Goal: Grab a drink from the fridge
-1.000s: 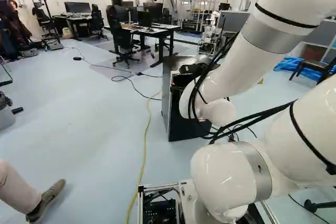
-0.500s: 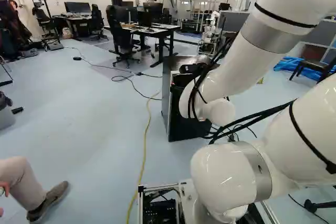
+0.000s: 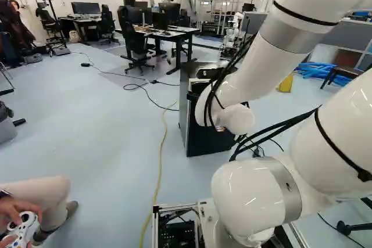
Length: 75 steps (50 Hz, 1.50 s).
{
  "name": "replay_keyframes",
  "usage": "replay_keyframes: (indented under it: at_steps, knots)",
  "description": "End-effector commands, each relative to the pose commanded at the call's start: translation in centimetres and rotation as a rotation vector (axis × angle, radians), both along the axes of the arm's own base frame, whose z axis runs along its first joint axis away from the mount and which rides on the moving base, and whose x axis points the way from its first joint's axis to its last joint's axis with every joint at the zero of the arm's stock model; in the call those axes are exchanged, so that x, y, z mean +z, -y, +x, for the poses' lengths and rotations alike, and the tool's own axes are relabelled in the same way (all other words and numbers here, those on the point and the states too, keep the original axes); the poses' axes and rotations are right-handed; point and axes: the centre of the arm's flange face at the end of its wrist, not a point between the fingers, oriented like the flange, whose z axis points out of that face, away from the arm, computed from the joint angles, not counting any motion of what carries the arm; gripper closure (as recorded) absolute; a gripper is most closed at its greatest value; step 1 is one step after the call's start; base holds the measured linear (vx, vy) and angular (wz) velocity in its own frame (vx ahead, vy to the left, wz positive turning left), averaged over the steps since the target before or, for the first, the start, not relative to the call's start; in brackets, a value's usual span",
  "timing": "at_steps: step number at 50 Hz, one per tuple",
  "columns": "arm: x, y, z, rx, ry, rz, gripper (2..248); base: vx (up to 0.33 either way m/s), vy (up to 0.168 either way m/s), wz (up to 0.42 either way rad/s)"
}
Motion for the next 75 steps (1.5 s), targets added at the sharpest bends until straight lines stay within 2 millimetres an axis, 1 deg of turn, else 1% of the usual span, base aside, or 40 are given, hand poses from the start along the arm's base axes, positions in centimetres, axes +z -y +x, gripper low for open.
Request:
replay_keyframes:
  at_steps: [48, 75]
  knots:
    - [0.1, -3.2, 1.7, -0.057, -0.016, 0.076, 3, 0.0, 0.0, 0.0]
    - [0.2, -5.9, 3.6, -0.096, -0.032, 0.122, 3, 0.0, 0.0, 0.0]
